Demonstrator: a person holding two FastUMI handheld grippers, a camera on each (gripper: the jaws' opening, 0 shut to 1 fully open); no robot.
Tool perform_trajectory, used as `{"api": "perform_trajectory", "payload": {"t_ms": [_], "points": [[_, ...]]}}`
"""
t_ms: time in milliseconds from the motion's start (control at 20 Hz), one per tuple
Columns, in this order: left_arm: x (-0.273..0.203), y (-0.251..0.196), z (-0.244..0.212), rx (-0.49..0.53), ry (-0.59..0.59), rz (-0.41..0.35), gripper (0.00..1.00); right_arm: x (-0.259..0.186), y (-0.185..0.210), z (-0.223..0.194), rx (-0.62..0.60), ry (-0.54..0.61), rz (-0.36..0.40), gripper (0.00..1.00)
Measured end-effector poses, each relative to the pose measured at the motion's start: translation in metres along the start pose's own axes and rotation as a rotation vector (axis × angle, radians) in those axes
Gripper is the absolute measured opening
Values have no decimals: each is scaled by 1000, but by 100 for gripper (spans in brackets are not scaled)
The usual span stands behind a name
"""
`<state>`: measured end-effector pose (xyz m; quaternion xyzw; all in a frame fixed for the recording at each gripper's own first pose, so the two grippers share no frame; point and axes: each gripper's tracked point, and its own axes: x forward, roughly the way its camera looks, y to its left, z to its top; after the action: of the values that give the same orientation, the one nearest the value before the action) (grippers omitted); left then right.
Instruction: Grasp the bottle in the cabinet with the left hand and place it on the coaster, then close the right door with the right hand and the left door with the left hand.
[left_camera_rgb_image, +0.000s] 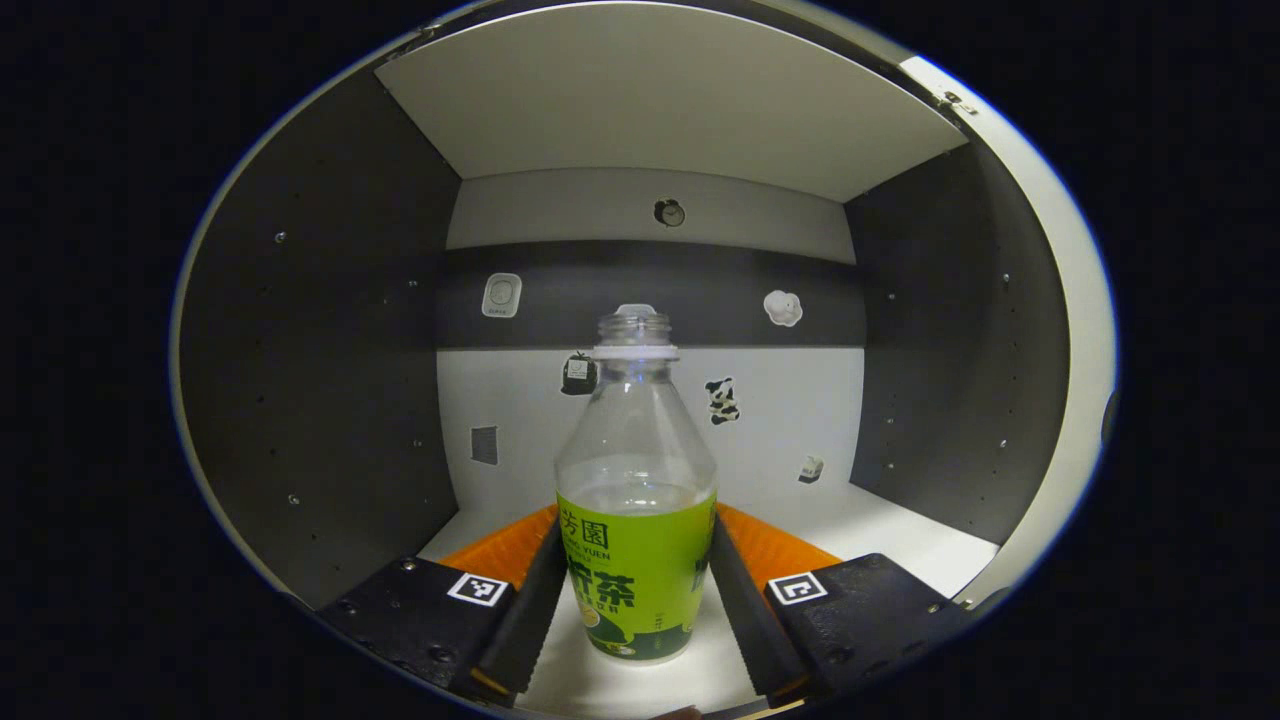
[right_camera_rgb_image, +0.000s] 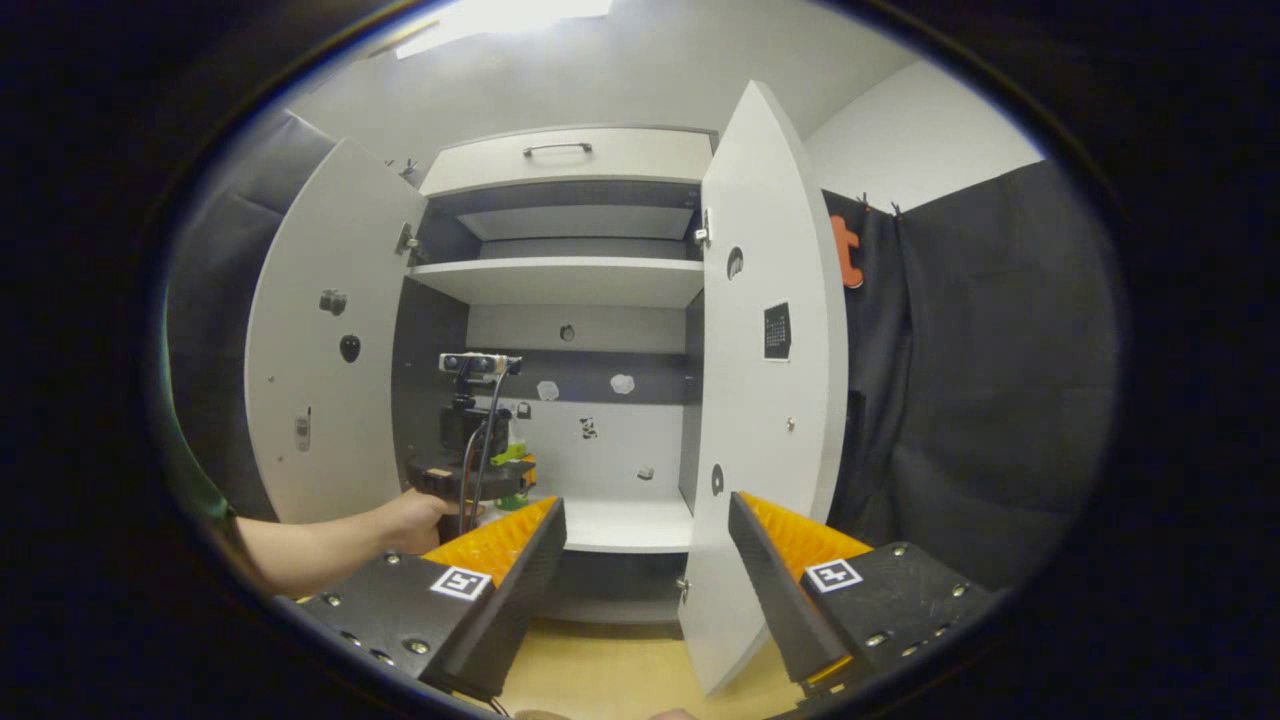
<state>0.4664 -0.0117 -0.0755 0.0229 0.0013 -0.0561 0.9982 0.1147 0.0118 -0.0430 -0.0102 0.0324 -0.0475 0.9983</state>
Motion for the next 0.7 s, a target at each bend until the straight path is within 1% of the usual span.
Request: {"api": "perform_trajectory", "payload": {"t_ms": [100,300,450,700], "points": [[-5,-2,1,-14,8,-13,78,-4,0,1,4,1,-5,99],[-32,-1,11,-80,5,-38,79,-15,5,8,24,-15,9,99],[-63,6,23,-65,8,-41,79,-26,9,10,49,-19,13,99],[-120,-1,48,-60,-9,-83,78,-45,14,13,66,-26,35,99]]}}
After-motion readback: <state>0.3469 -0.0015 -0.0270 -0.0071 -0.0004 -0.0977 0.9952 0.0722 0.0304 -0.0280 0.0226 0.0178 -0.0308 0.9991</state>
